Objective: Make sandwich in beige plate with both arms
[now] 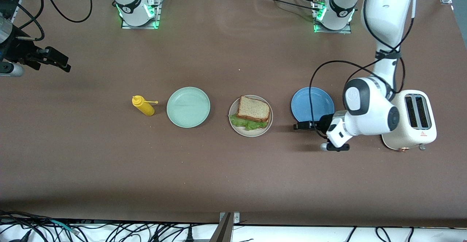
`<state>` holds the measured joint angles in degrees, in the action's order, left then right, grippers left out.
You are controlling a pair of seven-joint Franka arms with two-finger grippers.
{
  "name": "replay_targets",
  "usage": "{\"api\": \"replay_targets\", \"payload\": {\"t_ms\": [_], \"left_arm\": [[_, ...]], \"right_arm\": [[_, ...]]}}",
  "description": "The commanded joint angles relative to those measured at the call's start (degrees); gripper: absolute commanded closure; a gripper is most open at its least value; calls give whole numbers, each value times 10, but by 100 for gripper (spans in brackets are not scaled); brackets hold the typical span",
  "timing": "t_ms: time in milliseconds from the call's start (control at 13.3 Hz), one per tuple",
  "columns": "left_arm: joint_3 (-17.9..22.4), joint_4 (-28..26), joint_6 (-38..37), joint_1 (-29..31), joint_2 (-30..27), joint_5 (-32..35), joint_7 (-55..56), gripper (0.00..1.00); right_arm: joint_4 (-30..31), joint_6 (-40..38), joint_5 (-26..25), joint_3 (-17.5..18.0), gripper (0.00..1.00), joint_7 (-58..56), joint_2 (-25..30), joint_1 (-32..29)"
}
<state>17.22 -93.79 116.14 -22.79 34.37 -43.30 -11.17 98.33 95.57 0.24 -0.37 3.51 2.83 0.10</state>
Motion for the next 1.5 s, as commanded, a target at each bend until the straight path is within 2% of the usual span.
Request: {"api": "replay_targets", "payload": {"t_ms": [0, 450, 599, 974, 1423], "left_arm": [[28, 2, -27, -2, -24, 82, 22, 0], [64, 2, -90, 5, -69, 279, 19, 0], [69, 1, -109, 15, -85, 322, 17, 0], [69, -1, -165, 31, -147, 404, 12, 0], [66, -9, -250, 32, -247, 407, 19, 0]], "right_arm": [[-15, -13, 11, 2, 0, -4, -5, -4], [-15, -13, 11, 1, 0, -4, -5, -4], [-15, -13, 11, 2, 0, -3, -5, -4], [-15, -13, 11, 2, 0, -3, -5, -4], [-14, -13, 12, 1, 0, -2, -5, -4]]}}
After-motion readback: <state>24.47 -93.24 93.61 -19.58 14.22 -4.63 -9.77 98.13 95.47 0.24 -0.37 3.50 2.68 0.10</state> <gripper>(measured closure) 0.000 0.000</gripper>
